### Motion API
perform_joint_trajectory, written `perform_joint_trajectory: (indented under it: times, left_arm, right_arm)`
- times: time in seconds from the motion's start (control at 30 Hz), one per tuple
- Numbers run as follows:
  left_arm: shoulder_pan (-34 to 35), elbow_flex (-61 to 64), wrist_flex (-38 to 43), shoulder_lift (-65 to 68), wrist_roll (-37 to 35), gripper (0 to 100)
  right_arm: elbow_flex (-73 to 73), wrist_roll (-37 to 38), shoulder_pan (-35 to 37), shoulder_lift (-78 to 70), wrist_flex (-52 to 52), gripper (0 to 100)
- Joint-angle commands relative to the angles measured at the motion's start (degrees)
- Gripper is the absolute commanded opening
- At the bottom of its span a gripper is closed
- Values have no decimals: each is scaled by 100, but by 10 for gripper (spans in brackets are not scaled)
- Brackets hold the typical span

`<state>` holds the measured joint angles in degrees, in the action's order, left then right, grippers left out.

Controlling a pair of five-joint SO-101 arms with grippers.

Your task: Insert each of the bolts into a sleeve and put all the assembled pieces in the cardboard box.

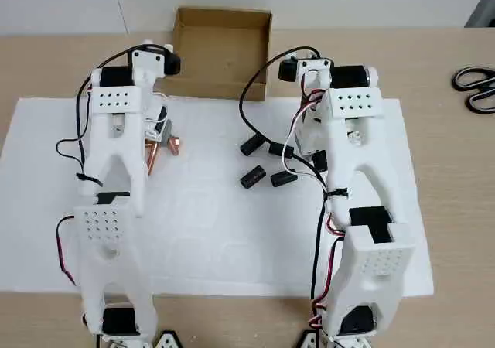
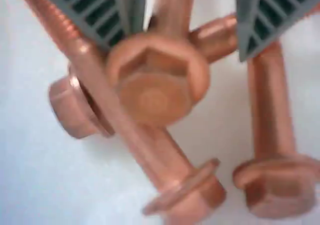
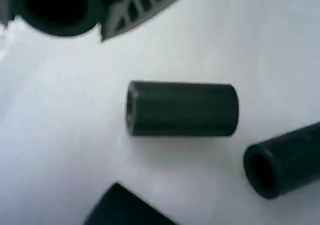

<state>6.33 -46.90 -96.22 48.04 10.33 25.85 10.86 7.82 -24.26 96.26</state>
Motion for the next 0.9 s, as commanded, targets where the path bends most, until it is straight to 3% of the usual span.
perform_joint_trajectory:
  times: [0.0,0.23,0.53,0.67,0.87]
  left_arm:
    - [-44,-180,158,-26,-53,122]
    - [-44,-145,273,-18,-176,26]
    - [-62,-171,193,-79,-211,21]
    - [-149,-593,-334,-167,-211,9]
    - [-273,-453,-431,-949,-457,6]
  right_arm:
    - [62,53,22,400,40,4]
    - [62,53,22,400,66,4]
    - [62,53,22,400,92,4]
    - [62,53,22,400,92,4]
    - [62,53,-4,400,92,4]
